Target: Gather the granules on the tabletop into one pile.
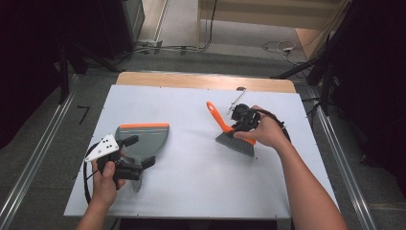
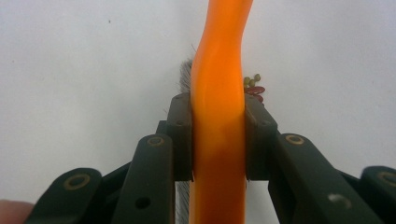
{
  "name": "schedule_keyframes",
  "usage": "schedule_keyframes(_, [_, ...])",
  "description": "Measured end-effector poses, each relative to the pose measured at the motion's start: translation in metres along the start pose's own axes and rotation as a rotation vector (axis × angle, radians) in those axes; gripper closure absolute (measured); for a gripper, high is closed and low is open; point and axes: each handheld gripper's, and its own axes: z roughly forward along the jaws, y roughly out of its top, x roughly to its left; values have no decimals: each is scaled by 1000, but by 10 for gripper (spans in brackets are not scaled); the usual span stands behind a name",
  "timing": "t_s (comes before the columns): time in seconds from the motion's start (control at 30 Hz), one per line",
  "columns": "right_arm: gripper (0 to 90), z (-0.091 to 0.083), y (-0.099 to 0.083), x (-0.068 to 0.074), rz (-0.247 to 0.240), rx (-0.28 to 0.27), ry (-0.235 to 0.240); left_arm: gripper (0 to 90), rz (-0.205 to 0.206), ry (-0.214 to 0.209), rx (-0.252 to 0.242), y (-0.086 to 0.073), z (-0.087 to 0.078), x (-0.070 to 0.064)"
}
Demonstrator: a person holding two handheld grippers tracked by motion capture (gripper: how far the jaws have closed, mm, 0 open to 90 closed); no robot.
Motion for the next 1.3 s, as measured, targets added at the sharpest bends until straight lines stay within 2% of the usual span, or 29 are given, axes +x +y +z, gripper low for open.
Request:
schedule_keyframes(0.03, [682,-1,0,0,-13,-2,4,0,-1,0,-1,0,0,0])
schedule_keyframes(0.27, [686,-25,-4,7,-18,-27,-4,0,0,1,0,0,-1,1])
schedule_keyframes(0.43, [686,-37,-13,15,-60,4,5,0,2,1,2,0,0,-1])
schedule_keyframes(0.6, [686,-30,-29,18,-111,23,46,0,2,-1,0,0,1,-2])
schedule_keyframes(0.63, [686,-27,-31,18,-104,26,60,0,4,0,5,0,1,-2])
schedule_keyframes(0.73, [686,-19,-35,17,-141,29,64,0,8,1,10,0,2,-2])
schedule_keyframes(0.8, [686,-16,-34,16,-164,5,60,0,8,1,11,0,3,-2])
schedule_keyframes(0.83, [686,-16,-32,16,-154,0,50,0,6,0,10,0,3,-2])
schedule_keyframes(0.93, [685,-14,-26,14,-177,-40,33,0,7,1,13,-1,4,-2])
schedule_keyframes(1.1, [686,-14,-16,14,-185,-85,-10,0,7,2,14,-1,3,-1])
schedule_keyframes(1.2, [686,-17,-8,19,-197,-115,-4,0,4,4,9,-1,2,-1])
schedule_keyframes(1.3, [685,-18,0,24,-170,-105,15,0,3,4,7,-1,2,-1])
